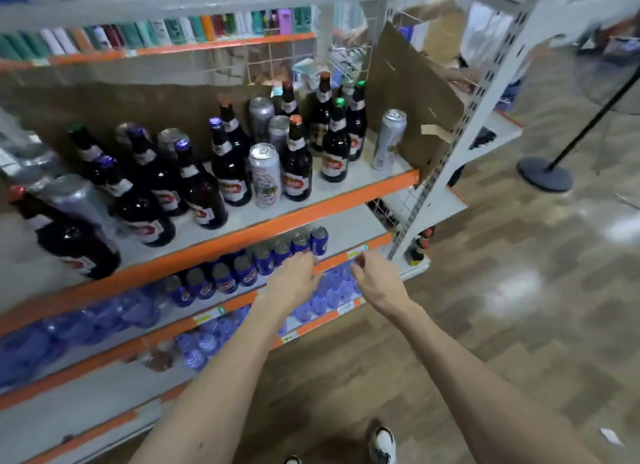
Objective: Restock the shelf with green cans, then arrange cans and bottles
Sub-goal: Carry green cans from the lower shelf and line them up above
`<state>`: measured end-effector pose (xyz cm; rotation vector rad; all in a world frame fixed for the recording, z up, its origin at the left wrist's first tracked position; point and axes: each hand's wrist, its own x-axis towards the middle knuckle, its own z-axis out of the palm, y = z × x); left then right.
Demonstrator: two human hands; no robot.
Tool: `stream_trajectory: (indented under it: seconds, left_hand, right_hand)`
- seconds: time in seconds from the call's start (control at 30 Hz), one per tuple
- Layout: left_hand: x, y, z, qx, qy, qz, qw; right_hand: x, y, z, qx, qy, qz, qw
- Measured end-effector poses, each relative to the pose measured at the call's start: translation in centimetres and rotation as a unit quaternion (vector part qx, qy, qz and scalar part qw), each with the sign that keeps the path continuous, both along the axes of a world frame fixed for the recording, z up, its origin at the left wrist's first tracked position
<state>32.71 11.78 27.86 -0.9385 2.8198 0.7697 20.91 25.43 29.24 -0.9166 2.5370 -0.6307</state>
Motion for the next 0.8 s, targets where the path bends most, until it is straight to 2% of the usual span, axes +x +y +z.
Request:
stream_trajectory:
  seconds: [0.23, 0.53, 0.8]
  left_hand:
    - [-1.7, -0.7, 1.2, -0.019, -0.01, 0.135, 0.991]
    - [-0.4, -2.2, 0.3, -0.001, -0.017, 0.232, 0.973]
    - [-3.2, -4.9, -7.9, -0.013, -0.014, 0.227, 0.974]
  right_hand:
    - [-4.7, -4.9, -0.6, -0.007, 0.01, 0.149, 0.989]
    - [-5.7, -9.8, -1.3, 0.013, -0.009, 0.238, 0.971]
    - [-5.4, -14.4, -9.3, 0.011, -0.002, 0.289, 0.957]
